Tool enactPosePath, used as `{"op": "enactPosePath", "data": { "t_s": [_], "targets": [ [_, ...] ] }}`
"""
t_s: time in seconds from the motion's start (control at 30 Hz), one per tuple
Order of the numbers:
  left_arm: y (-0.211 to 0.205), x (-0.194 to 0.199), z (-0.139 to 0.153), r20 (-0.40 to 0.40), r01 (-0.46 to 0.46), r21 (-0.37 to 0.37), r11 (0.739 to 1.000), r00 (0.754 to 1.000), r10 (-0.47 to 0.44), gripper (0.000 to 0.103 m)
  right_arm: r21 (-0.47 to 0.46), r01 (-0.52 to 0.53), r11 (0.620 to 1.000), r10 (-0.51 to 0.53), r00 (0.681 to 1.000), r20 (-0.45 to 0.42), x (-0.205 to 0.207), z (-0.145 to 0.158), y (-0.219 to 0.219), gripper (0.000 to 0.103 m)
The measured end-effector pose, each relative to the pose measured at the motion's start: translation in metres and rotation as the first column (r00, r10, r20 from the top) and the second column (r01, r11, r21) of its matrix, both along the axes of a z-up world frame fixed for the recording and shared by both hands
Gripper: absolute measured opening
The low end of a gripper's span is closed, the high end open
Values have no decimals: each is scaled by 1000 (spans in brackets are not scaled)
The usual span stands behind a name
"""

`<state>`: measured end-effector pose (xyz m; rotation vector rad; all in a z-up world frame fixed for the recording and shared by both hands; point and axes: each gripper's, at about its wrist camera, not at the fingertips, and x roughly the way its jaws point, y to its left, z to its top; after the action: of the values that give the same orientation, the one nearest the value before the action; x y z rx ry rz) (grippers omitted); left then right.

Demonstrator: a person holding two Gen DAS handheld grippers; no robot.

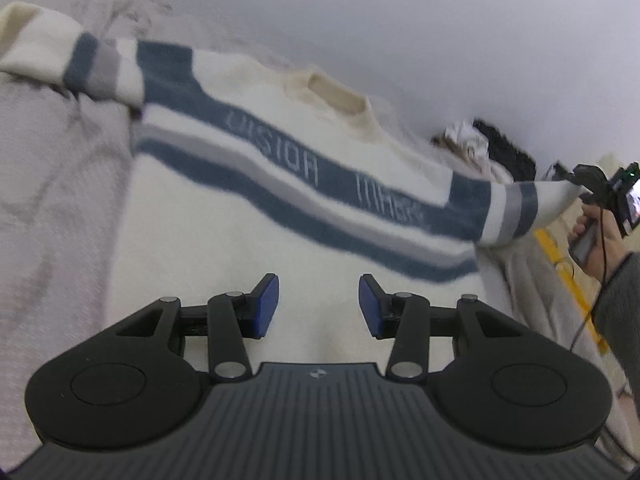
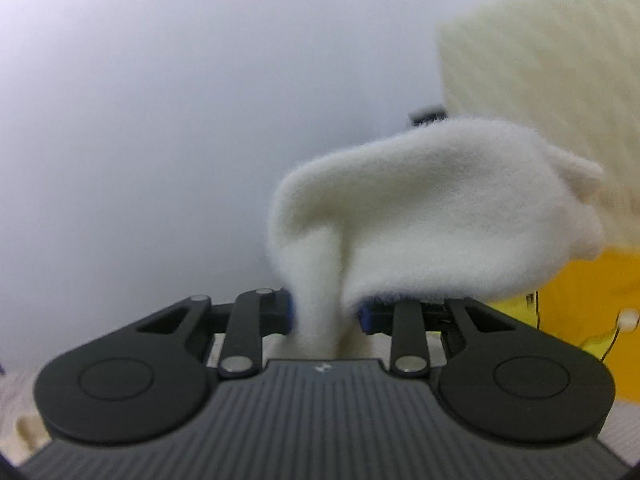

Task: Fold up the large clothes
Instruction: 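Grasp the sleeve cuff with the right gripper and lift it over the front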

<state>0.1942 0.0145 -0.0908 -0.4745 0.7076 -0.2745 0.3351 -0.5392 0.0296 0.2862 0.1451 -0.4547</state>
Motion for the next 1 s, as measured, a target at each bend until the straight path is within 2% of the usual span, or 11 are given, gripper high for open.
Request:
{"op": "enactPosePath", "data": {
  "t_s": [0.17,0.4,0.57,0.77,0.9,1.0],
  "targets": [
    [21,-12,18,51,-33,-31,999,998,35,50,-129,-64,990,67,998,20,-32,37,74,32],
    [50,-23,37,105,-60,-59,996,992,66,50,-332,-137,933,151,988,19,-76,40,172,32],
    [68,-24,45,130,-70,-59,996,989,77,50,-419,-199,886,217,976,-6,-104,15,230,32],
    [89,-24,51,174,-120,-25,992,977,123,50,-469,-315,825,316,946,-79,-136,-36,290,32],
    [99,-16,44,151,-147,-43,988,977,152,50,-507,-425,750,406,901,-153,-157,-76,323,32],
    [102,-7,39,123,-162,-29,986,979,164,50,-516,-509,689,459,857,-234,-168,-102,342,32]
  ]
}}
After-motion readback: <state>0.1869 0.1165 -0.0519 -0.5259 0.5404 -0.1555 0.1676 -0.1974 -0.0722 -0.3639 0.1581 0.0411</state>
